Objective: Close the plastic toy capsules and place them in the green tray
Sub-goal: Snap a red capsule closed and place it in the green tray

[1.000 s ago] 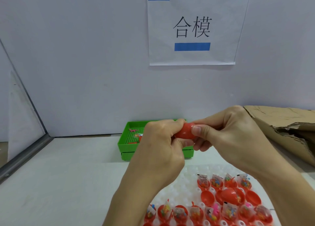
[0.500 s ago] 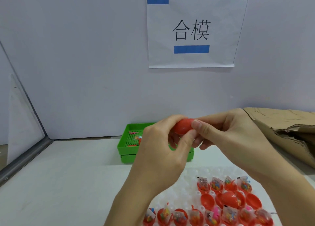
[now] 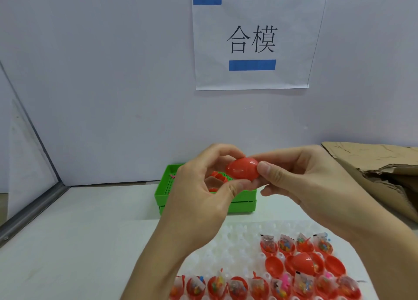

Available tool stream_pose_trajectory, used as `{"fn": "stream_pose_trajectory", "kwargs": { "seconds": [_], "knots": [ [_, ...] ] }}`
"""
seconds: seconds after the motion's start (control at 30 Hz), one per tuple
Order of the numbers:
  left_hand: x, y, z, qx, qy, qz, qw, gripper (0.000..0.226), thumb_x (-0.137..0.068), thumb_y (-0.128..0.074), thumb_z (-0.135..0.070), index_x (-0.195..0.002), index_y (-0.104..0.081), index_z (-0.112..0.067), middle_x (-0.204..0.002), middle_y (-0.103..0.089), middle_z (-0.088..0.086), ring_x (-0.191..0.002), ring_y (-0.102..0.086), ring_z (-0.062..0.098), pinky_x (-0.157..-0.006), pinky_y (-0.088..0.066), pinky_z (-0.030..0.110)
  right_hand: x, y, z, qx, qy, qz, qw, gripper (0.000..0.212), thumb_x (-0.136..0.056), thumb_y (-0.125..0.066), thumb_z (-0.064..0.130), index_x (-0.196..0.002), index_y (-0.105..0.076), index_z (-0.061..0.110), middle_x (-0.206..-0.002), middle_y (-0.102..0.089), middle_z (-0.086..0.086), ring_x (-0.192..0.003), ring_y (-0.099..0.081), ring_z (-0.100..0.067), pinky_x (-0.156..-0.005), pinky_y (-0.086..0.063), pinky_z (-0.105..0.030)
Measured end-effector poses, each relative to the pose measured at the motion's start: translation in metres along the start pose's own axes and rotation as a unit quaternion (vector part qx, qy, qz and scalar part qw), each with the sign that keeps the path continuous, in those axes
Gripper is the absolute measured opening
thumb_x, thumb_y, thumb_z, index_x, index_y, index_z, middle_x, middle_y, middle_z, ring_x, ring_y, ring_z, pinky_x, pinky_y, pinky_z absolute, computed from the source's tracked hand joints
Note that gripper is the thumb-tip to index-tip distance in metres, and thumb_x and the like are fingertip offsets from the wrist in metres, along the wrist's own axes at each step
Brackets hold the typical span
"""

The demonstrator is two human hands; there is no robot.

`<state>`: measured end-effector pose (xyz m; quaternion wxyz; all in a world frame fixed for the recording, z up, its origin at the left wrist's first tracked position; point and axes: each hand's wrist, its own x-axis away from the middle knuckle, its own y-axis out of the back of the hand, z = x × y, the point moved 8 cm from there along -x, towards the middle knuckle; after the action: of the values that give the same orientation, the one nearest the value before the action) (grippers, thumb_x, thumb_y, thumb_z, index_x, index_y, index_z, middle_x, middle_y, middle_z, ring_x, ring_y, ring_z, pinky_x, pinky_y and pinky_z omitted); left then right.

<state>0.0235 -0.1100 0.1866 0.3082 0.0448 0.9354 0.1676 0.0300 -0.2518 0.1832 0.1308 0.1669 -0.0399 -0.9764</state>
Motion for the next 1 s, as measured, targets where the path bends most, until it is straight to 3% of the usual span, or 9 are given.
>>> {"fn": "stream_pose_trajectory", "kwargs": {
  "seconds": [0.2, 0.4, 0.63, 0.73, 0.83, 1.0],
  "knots": [
    [0.0, 0.005, 0.004, 0.009, 0.0, -0.026, 1.0, 0.045, -0.077, -0.078, 0.002, -0.102, -0.073, -0.035, -0.089, -0.075, -0.013, -0.086, -0.071, 0.007, -0.081, -0.057, 0.024, -0.001, 0.001, -0.004, -0.015, -0.016, 0.004, 1.0, 0.034, -0.06, -0.076, 0.037, -0.091, -0.082, 0.024, -0.084, -0.077, -0.015, -0.079, -0.075, -0.022, -0.068, -0.056, -0.018],
    [0.0, -0.001, -0.004, -0.031, -0.048, -0.021, 0.998, 0.039, -0.076, -0.075, 0.009, -0.098, -0.077, -0.023, -0.085, -0.071, -0.012, -0.082, -0.067, 0.004, -0.074, -0.053, 0.015, -0.003, 0.004, -0.005, -0.005, -0.027, -0.039, 0.999, 0.021, -0.06, -0.072, 0.026, -0.077, -0.082, 0.018, -0.071, -0.075, -0.016, -0.063, -0.074, -0.022, -0.056, -0.055, -0.017],
    [0.003, -0.013, -0.011, -0.068, -0.077, -0.019, 0.995, 0.023, -0.074, -0.068, -0.01, -0.093, -0.076, -0.02, -0.082, -0.065, -0.012, -0.084, -0.062, 0.01, -0.071, -0.046, 0.012, 0.0, 0.014, -0.001, 0.026, -0.04, -0.057, 0.997, 0.022, -0.06, -0.072, 0.02, -0.075, -0.08, 0.006, -0.065, -0.072, -0.02, -0.056, -0.072, -0.024, -0.052, -0.055, -0.018],
    [0.003, -0.017, -0.009, -0.053, -0.064, 0.0, 0.997, 0.018, -0.076, -0.067, -0.016, -0.092, -0.074, -0.02, -0.082, -0.064, -0.008, -0.083, -0.061, 0.016, -0.075, -0.05, 0.027, 0.0, 0.014, -0.006, 0.032, -0.045, -0.052, 0.997, 0.024, -0.061, -0.072, 0.024, -0.078, -0.08, 0.008, -0.071, -0.075, -0.017, -0.062, -0.074, -0.024, -0.058, -0.057, -0.019],
    [0.002, -0.015, -0.006, 0.003, -0.043, 0.006, 0.999, 0.021, -0.076, -0.07, -0.021, -0.096, -0.075, -0.023, -0.085, -0.066, -0.005, -0.085, -0.065, 0.019, -0.08, -0.054, 0.037, -0.001, 0.012, -0.013, 0.001, -0.064, -0.04, 0.997, 0.031, -0.065, -0.071, 0.025, -0.09, -0.079, 0.01, -0.082, -0.077, -0.016, -0.075, -0.076, -0.026, -0.067, -0.059, -0.021],
    [0.001, -0.014, 0.006, 0.155, 0.029, 0.009, 0.988, 0.025, -0.074, -0.075, -0.022, -0.099, -0.072, -0.019, -0.091, -0.074, -0.002, -0.088, -0.071, 0.014, -0.08, -0.057, 0.026, -0.002, 0.005, -0.017, -0.105, -0.08, -0.011, 0.991, 0.032, -0.072, -0.065, 0.021, -0.096, -0.07, 0.001, -0.084, -0.075, -0.02, -0.075, -0.076, -0.025, -0.067, -0.059, -0.023]
  ]
}}
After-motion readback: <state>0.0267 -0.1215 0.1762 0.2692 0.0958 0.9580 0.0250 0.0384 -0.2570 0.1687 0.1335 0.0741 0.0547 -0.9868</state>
